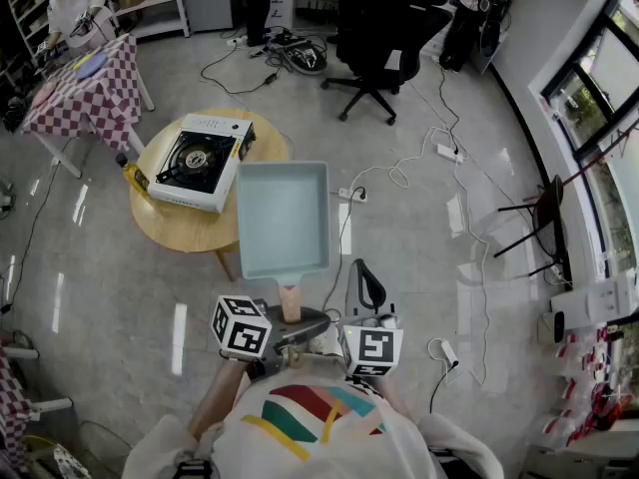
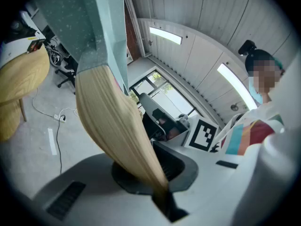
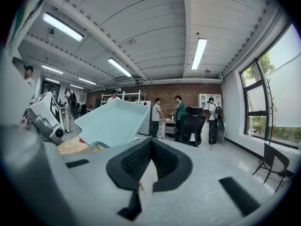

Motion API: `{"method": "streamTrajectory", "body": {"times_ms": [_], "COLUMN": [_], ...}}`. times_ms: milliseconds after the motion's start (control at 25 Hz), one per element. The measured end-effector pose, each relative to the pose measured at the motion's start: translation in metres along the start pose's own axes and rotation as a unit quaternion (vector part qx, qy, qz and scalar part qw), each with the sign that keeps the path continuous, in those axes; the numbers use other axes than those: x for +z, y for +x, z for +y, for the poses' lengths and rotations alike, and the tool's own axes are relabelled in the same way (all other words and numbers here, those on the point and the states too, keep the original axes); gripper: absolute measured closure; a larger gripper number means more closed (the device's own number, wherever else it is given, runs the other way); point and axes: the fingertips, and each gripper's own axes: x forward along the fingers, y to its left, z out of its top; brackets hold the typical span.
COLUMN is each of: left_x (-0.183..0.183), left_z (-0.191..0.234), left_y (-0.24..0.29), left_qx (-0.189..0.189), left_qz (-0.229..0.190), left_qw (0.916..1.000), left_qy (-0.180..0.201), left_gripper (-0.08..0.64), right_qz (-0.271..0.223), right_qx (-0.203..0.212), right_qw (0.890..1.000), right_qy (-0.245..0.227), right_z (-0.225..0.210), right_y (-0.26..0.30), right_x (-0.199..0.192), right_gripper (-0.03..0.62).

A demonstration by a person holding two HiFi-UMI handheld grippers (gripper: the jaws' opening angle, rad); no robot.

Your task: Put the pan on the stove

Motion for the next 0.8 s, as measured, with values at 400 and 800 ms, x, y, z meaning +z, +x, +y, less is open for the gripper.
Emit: {"method": "streamTrajectory", "body": {"times_ms": [400,800], "left_x": [0.020,0.040], "left_z": [0.008,0.018], "left_y": [0.004,0.009], "left_qx": [0.007,0.020], "left_qz": [0.018,0.005], "left_qw": [0.9991,0.9988], "left_qy": [0.038,0.043], "left_gripper": [0.555,0.554], "right_qz": [-0.008,-0.014], "right_qx": [-0.005,-0.032], "right_qw": [1.000,0.999], "right_qy": [-0.003,-0.004], "right_z": [-0.011,-0.045], "right_y": [0.003,0.008], "right_x": [0.005,0.000], "right_gripper": [0.594,0.594]}}
